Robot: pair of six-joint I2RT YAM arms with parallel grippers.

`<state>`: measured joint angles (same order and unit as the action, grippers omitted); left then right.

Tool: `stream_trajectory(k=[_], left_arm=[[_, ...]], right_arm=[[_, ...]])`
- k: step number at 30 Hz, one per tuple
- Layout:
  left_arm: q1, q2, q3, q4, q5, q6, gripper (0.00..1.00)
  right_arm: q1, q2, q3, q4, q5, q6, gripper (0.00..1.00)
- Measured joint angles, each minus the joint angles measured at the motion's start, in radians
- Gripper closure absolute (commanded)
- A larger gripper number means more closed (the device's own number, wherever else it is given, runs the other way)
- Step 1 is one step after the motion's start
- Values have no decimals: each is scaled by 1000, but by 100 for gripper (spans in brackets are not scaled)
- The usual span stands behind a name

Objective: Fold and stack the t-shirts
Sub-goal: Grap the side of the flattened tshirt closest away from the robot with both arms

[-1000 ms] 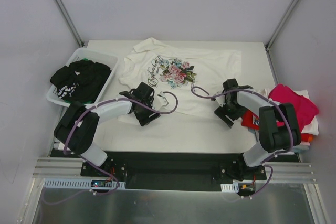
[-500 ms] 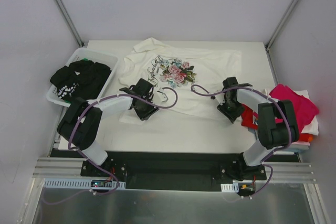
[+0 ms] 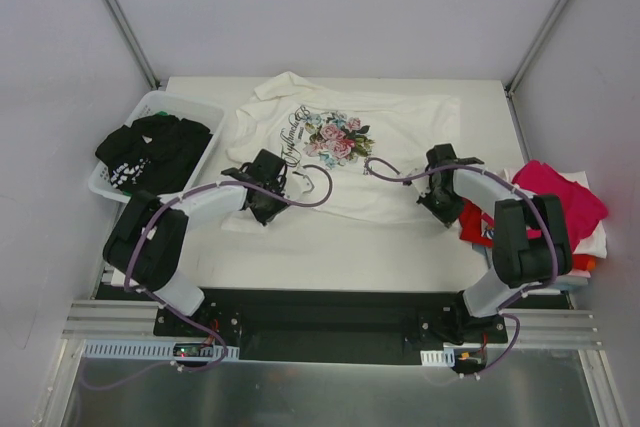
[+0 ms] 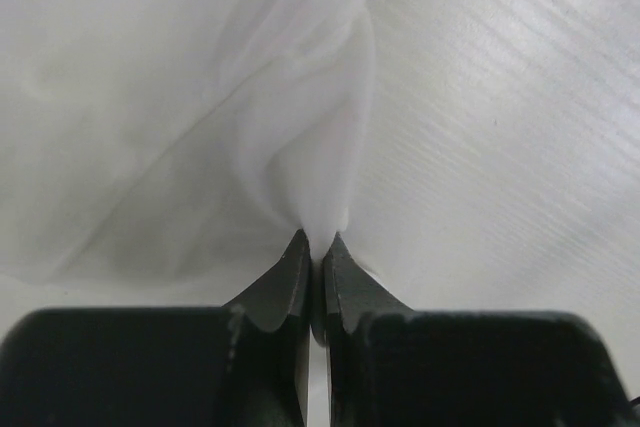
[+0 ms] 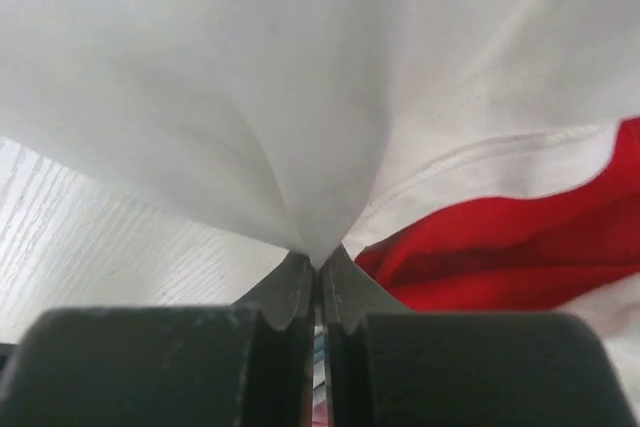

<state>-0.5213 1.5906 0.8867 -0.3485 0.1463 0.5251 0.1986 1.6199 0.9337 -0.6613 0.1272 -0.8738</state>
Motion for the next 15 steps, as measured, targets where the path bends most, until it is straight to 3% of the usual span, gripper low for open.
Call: stream_trajectory(k=[15], left_arm=[[2, -344, -130, -18, -24, 11, 100]], right_arm=[[42, -250, 9, -101, -3, 48, 99]])
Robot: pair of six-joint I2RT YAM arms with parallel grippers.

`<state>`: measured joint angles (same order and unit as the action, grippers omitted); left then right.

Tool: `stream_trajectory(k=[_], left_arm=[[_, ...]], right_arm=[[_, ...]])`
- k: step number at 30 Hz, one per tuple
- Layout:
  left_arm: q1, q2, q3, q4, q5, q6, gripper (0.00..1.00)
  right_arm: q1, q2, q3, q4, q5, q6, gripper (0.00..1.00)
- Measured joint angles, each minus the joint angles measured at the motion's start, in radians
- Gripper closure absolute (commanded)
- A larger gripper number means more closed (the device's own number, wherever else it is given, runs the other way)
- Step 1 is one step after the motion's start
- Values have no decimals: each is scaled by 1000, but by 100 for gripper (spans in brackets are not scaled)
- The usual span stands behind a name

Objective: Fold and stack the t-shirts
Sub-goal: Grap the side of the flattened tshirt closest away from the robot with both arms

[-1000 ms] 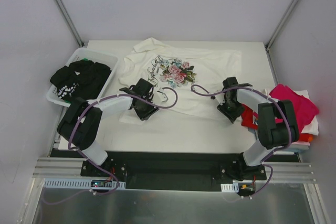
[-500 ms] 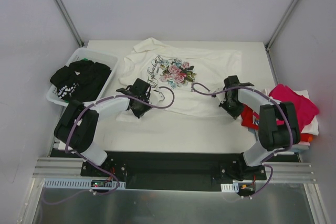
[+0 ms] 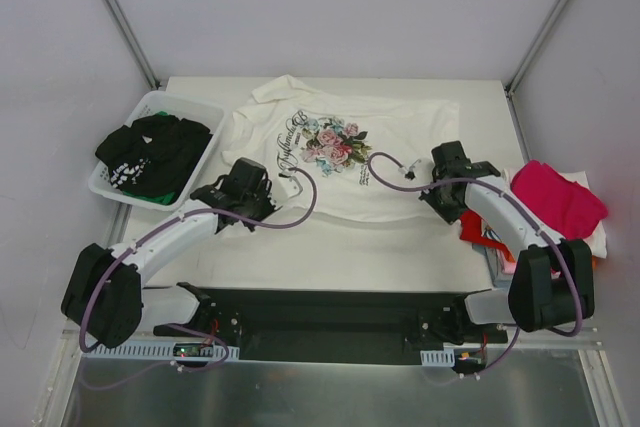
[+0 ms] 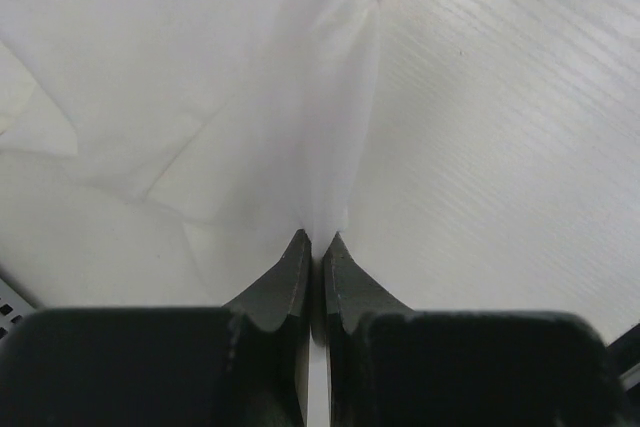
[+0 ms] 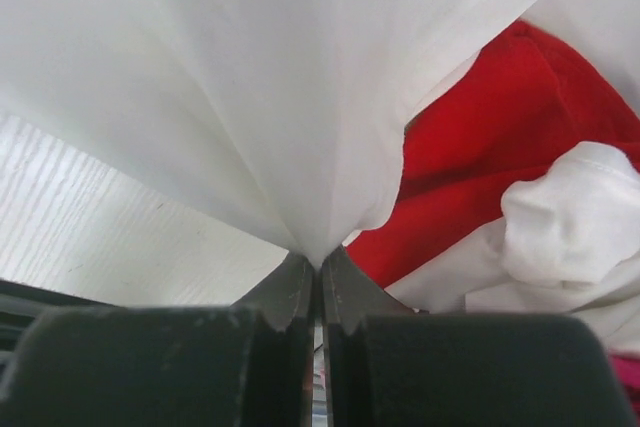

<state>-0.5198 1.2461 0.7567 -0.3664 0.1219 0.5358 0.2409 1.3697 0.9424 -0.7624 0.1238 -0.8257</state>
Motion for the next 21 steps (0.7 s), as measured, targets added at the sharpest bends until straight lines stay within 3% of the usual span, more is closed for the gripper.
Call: stream_trajectory(k=[12, 21], left_arm=[[-95, -187, -119, -84, -27, 2, 100], [-109, -206, -95, -127, -67, 17, 100]], right_arm=[[56, -146, -57, -76, 0, 45, 99], [60, -165, -26, -112, 6, 57, 99]])
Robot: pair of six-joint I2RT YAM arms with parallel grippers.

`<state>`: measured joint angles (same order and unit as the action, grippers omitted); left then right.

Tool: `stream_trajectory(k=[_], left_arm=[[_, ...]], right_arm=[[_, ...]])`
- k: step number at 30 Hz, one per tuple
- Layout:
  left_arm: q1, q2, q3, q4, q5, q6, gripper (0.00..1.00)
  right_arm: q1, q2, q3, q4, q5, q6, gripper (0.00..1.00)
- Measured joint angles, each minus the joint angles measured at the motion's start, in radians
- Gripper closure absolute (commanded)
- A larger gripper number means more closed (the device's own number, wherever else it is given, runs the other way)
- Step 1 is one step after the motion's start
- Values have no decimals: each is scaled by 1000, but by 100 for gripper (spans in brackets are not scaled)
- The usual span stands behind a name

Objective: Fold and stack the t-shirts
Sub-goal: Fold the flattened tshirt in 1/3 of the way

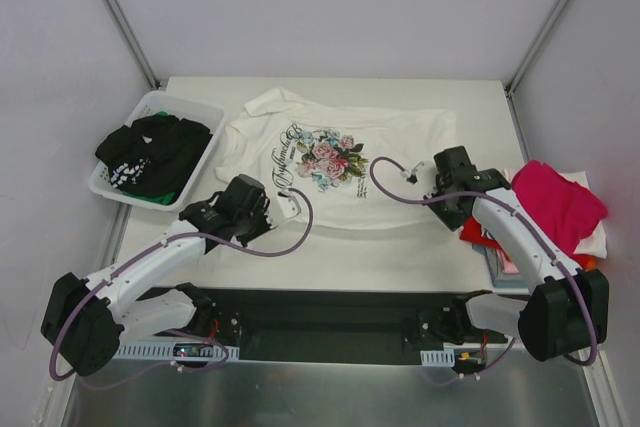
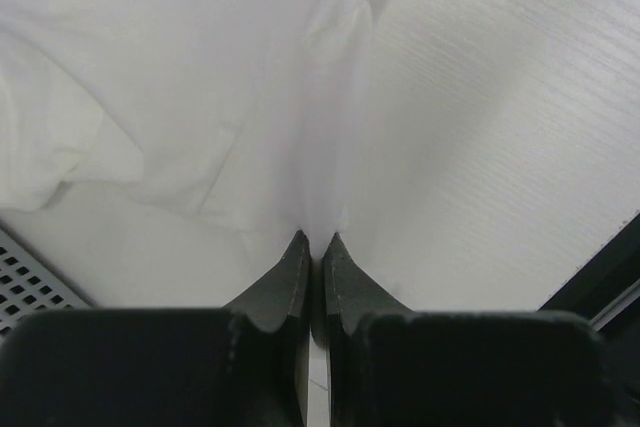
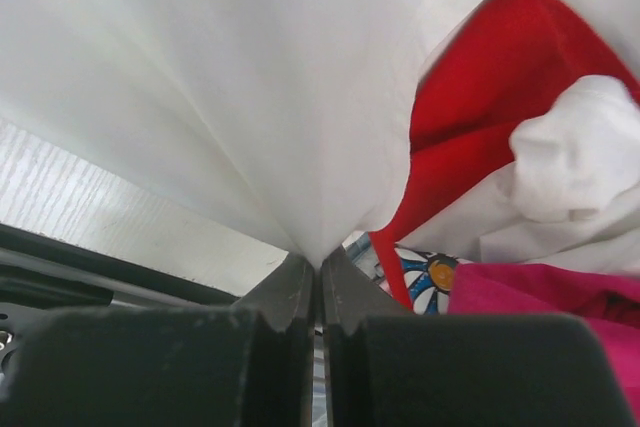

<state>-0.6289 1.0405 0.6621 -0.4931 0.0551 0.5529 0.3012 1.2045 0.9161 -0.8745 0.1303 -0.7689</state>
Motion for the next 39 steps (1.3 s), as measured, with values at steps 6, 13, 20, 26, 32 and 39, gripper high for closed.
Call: stream_trajectory(k=[6, 13, 20, 26, 32, 39], left_arm=[[0, 38, 131, -4, -42, 52, 100], [15, 138, 212, 32, -74, 127, 100], [95, 267, 275, 65, -74, 208, 100], [173, 370, 380, 90, -63, 268, 100], [219, 491, 498, 115, -55, 309, 100], [224, 589, 568, 121, -55, 335, 100]], right_arm=[[1, 54, 103, 10, 25, -2, 99], [0, 161, 185, 43, 58, -13, 99], [-36, 320, 259, 79, 71, -43, 99], [-102, 433, 344, 109, 75, -71, 99], [-140, 542, 410, 137, 71, -90, 99], [-149, 662, 485, 146, 69, -105, 99]])
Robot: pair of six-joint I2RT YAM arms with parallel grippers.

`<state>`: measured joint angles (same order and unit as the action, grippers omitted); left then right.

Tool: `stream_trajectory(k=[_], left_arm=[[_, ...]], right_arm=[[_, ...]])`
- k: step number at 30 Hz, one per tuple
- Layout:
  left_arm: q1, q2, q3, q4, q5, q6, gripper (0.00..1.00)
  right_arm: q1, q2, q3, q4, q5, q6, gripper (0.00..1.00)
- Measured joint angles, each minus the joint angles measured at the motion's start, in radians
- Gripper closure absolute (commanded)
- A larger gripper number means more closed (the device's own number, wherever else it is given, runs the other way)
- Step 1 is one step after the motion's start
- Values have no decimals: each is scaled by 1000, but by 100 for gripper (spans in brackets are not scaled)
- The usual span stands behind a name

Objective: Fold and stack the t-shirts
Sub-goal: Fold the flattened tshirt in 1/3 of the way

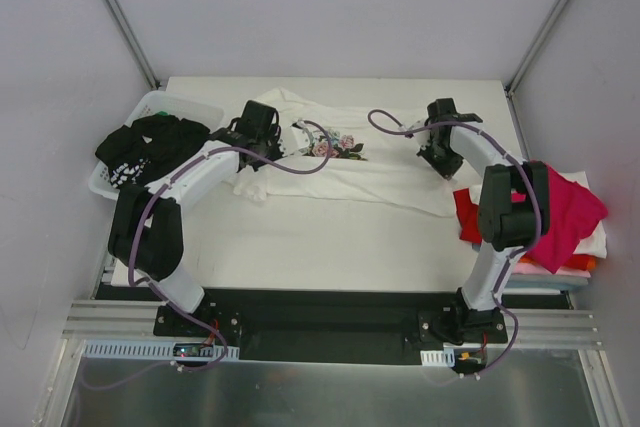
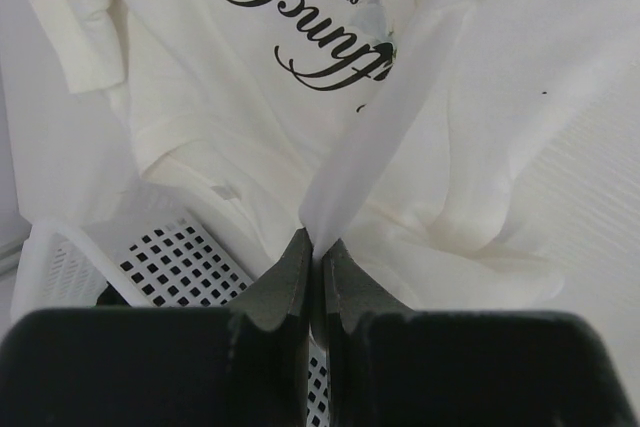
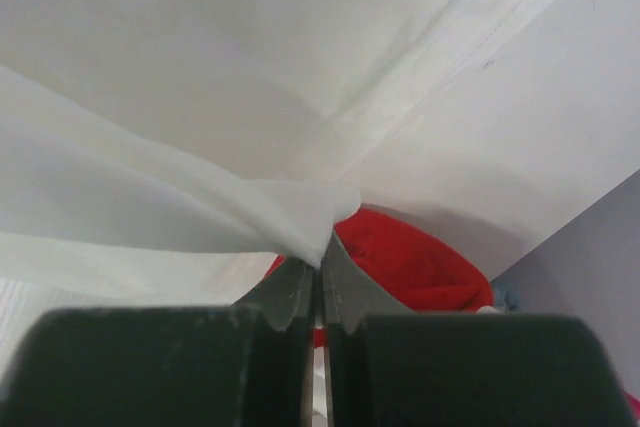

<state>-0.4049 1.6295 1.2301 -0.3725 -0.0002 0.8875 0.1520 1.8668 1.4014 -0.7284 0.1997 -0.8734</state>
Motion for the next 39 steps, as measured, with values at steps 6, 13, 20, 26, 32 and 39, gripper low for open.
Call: stream_trajectory(k=[6, 13, 20, 26, 32, 39], left_arm=[[0, 29, 13, 0, 0, 17, 100], [0, 61, 19, 1, 0, 22, 100], [0, 66, 19, 1, 0, 22, 100], [0, 71, 19, 1, 0, 22, 100], [0, 92, 19, 1, -1, 30, 100], [0, 167, 92, -7, -25, 79, 100]], right_arm=[[0, 67, 57, 3, 1, -9, 99], [0, 94, 80, 6, 0, -18, 91], [0, 96, 88, 9, -1, -25, 61], [0, 96, 88, 12, -3, -24, 28], [0, 96, 88, 18, -2, -24, 21], [0, 95, 77, 27, -2, -21, 21]])
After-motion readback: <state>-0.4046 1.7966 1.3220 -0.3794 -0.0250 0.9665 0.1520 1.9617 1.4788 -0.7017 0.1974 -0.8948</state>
